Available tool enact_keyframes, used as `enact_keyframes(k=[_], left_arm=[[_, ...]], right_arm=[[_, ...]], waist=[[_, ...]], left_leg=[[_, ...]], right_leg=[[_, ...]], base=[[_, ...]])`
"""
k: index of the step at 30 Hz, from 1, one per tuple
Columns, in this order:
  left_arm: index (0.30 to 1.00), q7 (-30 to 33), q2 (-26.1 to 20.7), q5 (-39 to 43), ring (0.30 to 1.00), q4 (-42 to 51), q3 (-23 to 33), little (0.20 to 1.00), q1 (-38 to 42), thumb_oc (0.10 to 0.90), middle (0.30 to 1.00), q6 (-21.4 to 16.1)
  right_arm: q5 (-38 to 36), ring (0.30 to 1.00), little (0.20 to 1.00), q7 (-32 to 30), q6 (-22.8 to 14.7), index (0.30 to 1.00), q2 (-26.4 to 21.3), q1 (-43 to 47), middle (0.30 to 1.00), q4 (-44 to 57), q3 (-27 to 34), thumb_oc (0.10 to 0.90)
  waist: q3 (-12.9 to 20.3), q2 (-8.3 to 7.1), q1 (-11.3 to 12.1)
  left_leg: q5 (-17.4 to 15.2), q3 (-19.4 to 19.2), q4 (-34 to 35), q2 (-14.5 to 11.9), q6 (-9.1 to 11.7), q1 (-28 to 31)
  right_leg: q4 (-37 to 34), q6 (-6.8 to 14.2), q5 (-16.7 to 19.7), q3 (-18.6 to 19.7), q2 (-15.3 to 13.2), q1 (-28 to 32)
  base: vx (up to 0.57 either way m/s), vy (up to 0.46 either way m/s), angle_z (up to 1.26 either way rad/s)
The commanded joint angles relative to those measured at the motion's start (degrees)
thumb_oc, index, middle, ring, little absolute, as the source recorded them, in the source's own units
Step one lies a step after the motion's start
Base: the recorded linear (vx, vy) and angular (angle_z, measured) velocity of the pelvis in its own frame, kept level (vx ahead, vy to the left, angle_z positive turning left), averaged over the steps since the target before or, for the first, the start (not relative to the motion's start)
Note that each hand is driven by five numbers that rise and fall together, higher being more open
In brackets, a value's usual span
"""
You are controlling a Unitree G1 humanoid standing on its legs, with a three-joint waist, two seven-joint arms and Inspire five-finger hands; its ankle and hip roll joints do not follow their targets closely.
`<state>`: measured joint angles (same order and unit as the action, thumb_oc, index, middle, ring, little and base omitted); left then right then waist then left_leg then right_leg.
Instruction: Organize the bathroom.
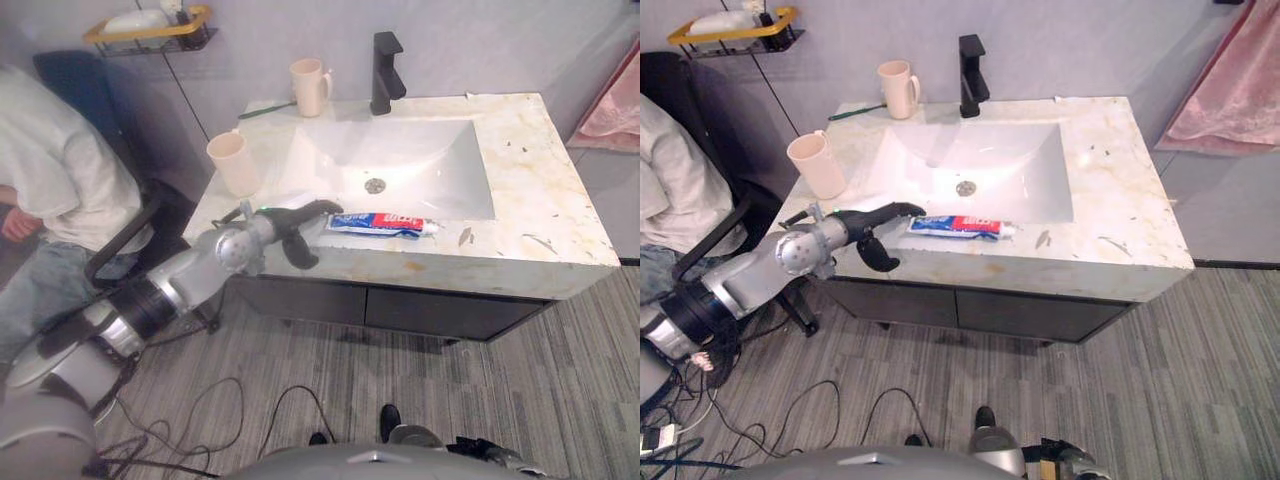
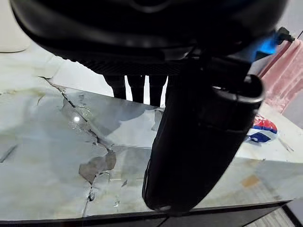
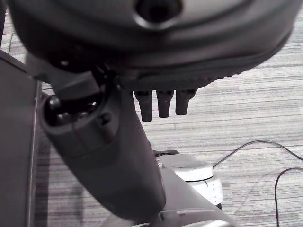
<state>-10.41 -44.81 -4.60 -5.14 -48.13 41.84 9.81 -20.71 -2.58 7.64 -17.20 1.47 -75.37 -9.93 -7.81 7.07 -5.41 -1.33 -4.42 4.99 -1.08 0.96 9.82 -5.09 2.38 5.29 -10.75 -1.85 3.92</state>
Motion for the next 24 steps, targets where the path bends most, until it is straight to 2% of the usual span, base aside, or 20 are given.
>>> enact_keyframes(k=[1, 13, 21, 24], left_arm=[[0.900, 2.0, -1.3, 1.4, 0.900, -2.4, 5.6, 0.900, 6.0, 0.800, 0.900, -1.6], [0.900, 4.8, -3.8, 0.0, 0.900, -0.1, 7.1, 0.900, 6.9, 0.800, 0.900, -4.4], [0.900, 3.9, -2.9, -1.0, 0.900, 0.9, 6.6, 0.900, 8.0, 0.800, 0.900, -2.8], [0.900, 5.5, -2.9, -0.2, 0.900, 1.0, 6.7, 0.900, 8.2, 0.800, 0.900, -3.4]], right_arm=[[0.6, 0.900, 0.900, 0.3, 1.3, 0.900, 0.9, -1.4, 0.900, 0.4, -1.8, 0.800], [0.8, 0.900, 0.900, -0.8, 4.3, 0.900, 0.8, -1.7, 0.900, 5.3, -5.0, 0.800], [-0.7, 0.900, 0.900, -3.6, 7.2, 0.900, 1.7, -1.6, 0.900, 9.4, -7.9, 0.800], [-1.1, 0.900, 0.900, -4.7, 8.2, 0.900, 2.0, -2.1, 0.900, 11.3, -8.8, 0.800]], waist=[[2.9, -1.55, -0.7], [2.5, -2.07, -0.1], [2.1, -2.89, 0.0], [2.0, -3.11, -0.1]], left_leg=[[0.3, -0.8, -0.5, 4.4, -0.7, -3.6], [0.0, -0.5, -1.8, 4.2, -0.3, -4.3], [-0.5, -0.5, -4.3, 4.0, -0.1, -5.7], [-0.7, -0.6, -4.7, 4.0, 0.0, -5.9]], right_leg=[[1.3, 4.0, -5.6, -1.0, 0.4, 2.4], [1.6, 3.3, -6.4, -2.2, 0.3, 2.7], [1.6, 2.9, -6.6, -2.5, 0.2, 2.8], [1.5, 2.9, -6.7, -2.6, 0.3, 2.9]], base=[[-0.01, -0.032, 0.00], [-0.03, -0.014, 0.01], [-0.04, -0.024, 0.03], [-0.03, -0.035, 0.01]])
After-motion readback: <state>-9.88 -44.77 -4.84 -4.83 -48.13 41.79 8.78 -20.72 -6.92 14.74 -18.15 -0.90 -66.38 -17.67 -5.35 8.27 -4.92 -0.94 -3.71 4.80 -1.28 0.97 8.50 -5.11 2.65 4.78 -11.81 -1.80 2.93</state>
